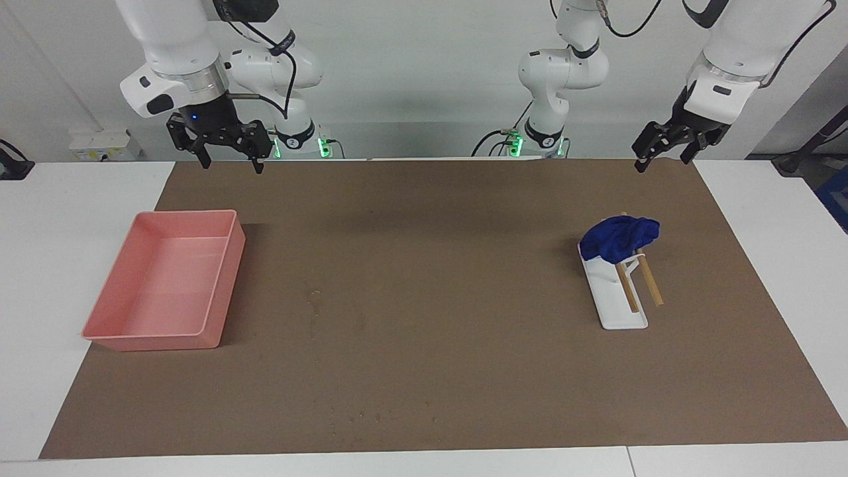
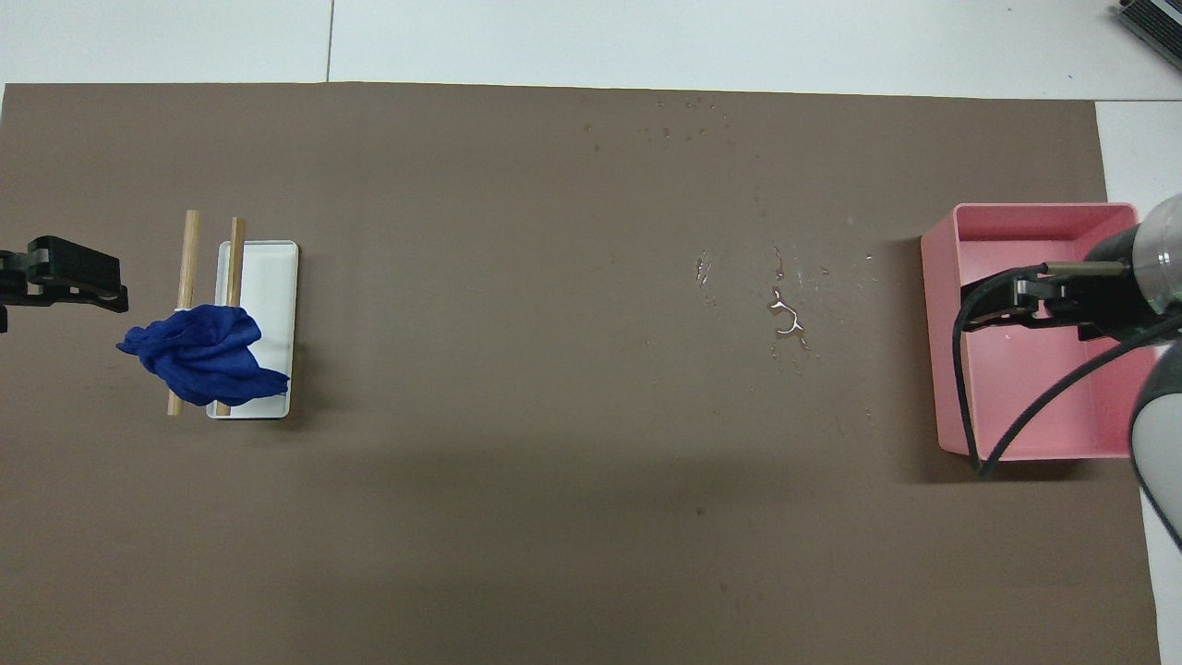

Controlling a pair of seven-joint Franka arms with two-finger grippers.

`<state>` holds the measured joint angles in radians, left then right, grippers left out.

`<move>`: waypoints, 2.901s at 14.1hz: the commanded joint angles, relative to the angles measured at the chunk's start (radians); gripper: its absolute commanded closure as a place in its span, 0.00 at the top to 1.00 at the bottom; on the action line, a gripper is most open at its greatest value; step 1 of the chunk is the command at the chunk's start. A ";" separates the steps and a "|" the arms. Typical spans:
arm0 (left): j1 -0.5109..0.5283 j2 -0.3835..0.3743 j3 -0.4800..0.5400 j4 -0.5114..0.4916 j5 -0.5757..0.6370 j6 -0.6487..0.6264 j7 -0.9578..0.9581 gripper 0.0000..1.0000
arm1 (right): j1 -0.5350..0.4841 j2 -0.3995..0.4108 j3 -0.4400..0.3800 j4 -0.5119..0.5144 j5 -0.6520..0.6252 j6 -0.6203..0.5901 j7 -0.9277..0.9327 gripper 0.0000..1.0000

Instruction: Wipe water with towel using both arms

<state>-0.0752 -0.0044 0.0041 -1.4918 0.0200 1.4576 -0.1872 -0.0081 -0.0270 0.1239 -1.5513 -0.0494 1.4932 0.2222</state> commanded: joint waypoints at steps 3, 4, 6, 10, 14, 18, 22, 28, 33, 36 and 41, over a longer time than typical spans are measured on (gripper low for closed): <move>-0.012 -0.025 0.008 -0.030 0.021 0.013 0.009 1.00 | -0.016 -0.039 0.006 -0.032 0.028 -0.002 -0.029 1.00; -0.011 -0.023 0.008 -0.030 0.021 0.012 0.009 1.00 | -0.016 -0.037 0.005 -0.029 0.023 0.002 -0.023 0.99; -0.009 -0.025 0.010 -0.036 0.021 0.020 0.008 1.00 | -0.027 -0.022 0.005 -0.003 0.028 0.006 -0.027 0.99; 0.005 -0.081 0.017 -0.166 0.023 0.146 0.002 1.00 | -0.032 0.022 0.005 0.065 0.026 -0.010 -0.029 0.99; 0.076 -0.183 0.017 -0.414 0.021 0.363 -0.024 1.00 | -0.038 0.004 0.005 0.017 0.029 -0.016 -0.040 0.99; 0.097 -0.217 0.014 -0.622 0.021 0.574 -0.268 1.00 | -0.039 0.004 0.006 0.016 0.031 -0.010 -0.038 0.99; 0.100 -0.162 0.016 -0.680 0.021 0.707 -0.256 1.00 | -0.039 -0.017 0.005 -0.021 0.065 -0.014 -0.032 0.99; 0.100 -0.100 0.014 -0.688 0.021 0.785 -0.272 1.00 | -0.030 -0.008 0.005 -0.009 0.030 0.013 -0.020 0.99; 0.095 -0.098 0.014 -0.688 0.021 0.750 -0.273 0.06 | -0.030 -0.018 0.008 -0.024 0.022 0.013 -0.018 0.99; 0.094 -0.097 0.010 -0.642 0.023 0.654 -0.275 0.00 | -0.030 -0.018 0.008 -0.024 0.026 0.015 -0.018 0.99; 0.034 -0.097 0.007 -0.428 0.012 0.347 -0.381 0.00 | -0.029 -0.014 0.011 -0.023 0.045 0.031 0.043 0.99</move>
<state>-0.0028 -0.0973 0.0069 -2.0058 0.0240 1.9201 -0.4888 -0.0284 -0.0203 0.1258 -1.5460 -0.0189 1.4947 0.2266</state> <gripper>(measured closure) 0.771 0.009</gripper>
